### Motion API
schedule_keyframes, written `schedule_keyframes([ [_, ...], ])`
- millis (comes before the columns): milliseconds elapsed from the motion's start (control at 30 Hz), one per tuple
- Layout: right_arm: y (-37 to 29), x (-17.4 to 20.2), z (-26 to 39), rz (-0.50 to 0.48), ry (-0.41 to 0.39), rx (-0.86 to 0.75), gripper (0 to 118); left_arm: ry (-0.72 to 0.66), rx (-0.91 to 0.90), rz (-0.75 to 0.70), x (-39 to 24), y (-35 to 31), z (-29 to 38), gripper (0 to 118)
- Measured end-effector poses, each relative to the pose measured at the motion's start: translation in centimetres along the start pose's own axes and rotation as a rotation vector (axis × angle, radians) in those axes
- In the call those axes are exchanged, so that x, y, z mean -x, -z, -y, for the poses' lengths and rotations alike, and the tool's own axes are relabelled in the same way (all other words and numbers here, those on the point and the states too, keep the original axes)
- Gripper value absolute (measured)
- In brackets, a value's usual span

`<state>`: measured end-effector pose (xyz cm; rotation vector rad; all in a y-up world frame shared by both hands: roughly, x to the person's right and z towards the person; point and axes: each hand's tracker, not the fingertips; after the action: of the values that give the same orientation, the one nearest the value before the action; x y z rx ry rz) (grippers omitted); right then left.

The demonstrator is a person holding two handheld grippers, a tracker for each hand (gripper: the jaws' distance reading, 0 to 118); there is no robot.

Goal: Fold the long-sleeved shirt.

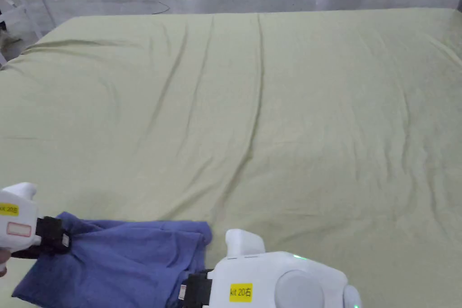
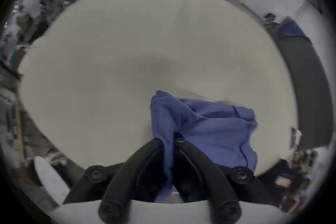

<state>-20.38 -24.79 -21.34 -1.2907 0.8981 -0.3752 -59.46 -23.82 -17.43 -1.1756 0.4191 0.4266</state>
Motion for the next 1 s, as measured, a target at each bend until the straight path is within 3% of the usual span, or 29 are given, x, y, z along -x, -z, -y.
schedule_keyframes([
  [167,2.9,5.8,-1.6,-0.106,-0.067,-0.005,0,-0.011,0.0,-0.392,9.0,1.7,-3.5,6],
  [200,2.9,6.4,-1.7,-0.126,-0.081,-0.013,0,0.003,0.01,-0.471,10.6,1.9,-3.7,20],
  [233,3.0,6.6,-2.0,-0.156,-0.09,-0.031,0,0.02,0.0,-0.562,11.7,1.8,-3.7,53],
  [267,2.8,6.7,-2.1,-0.171,-0.092,-0.044,0,0.029,0.005,-0.598,15.7,3.3,-5.3,104],
  [300,2.5,6.8,-2.1,-0.178,-0.085,-0.056,0,0.033,-0.003,-0.621,16.7,2.8,-5.1,118],
  [467,1.0,6.3,-2.2,-0.184,-0.076,-0.085,0,-0.12,-0.052,-0.423,14.7,-1.5,-2.9,114],
  [567,-1.3,6.1,-1.8,-0.175,-0.081,-0.114,0,-0.114,-0.1,-0.348,12.9,-3.1,-2.8,113],
  [600,-2.4,6.0,-1.8,-0.172,-0.083,-0.131,0,-0.107,-0.114,-0.319,11.3,-4.1,-2.6,108],
  [633,-3.8,5.8,-1.6,-0.171,-0.09,-0.147,0,-0.087,-0.115,-0.281,9.5,-5.3,-2.4,81],
  [667,-5.2,5.5,-1.6,-0.167,-0.102,-0.161,0,-0.049,-0.154,-0.252,10.2,-5.2,-3.2,1],
  [767,-11.7,3.7,-1.2,-0.053,-0.182,-0.243,0,0.06,-0.317,-0.29,3.5,-9.4,-2.4,0],
  [833,-16.8,2.4,-0.8,0.081,-0.22,-0.365,0,0.138,-0.416,-0.116,-2.4,-13.0,0.1,0],
  [933,-24.5,1.4,0.5,0.238,-0.293,-0.597,0,0.207,-0.629,-0.059,-10.4,-18.3,4.2,0],
  [1000,-28.9,1.3,1.9,0.331,-0.363,-0.753,0,0.22,-0.788,0.06,-14.7,-21.4,7.5,0],
])
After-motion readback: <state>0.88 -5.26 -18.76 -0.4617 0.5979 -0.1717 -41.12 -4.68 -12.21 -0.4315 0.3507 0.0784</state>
